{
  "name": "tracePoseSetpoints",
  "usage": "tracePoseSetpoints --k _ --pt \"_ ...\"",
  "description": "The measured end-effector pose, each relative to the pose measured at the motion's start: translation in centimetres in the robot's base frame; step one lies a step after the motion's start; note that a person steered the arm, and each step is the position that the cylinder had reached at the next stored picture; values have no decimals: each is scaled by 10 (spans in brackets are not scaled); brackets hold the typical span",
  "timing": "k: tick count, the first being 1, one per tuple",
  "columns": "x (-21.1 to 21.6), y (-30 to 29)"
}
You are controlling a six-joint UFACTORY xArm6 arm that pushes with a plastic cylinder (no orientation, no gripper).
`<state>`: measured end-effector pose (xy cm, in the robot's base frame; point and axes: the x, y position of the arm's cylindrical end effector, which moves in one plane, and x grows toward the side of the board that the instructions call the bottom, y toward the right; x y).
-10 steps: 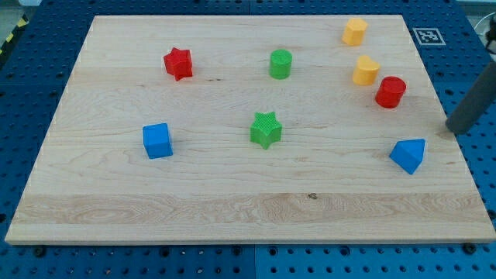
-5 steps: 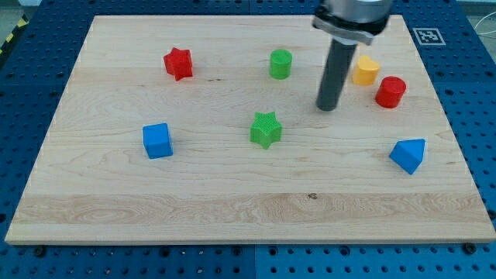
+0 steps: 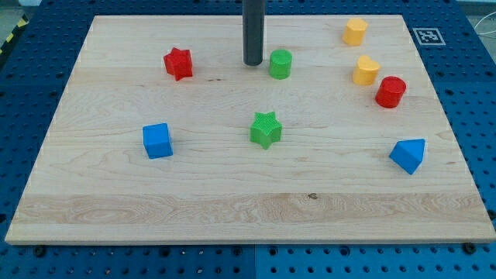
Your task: Push the green circle closer to the green star
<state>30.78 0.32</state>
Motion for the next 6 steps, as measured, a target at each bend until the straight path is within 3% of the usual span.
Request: tracePoseSetpoints --k 2,6 --pt "-35 22" --pt "53 51"
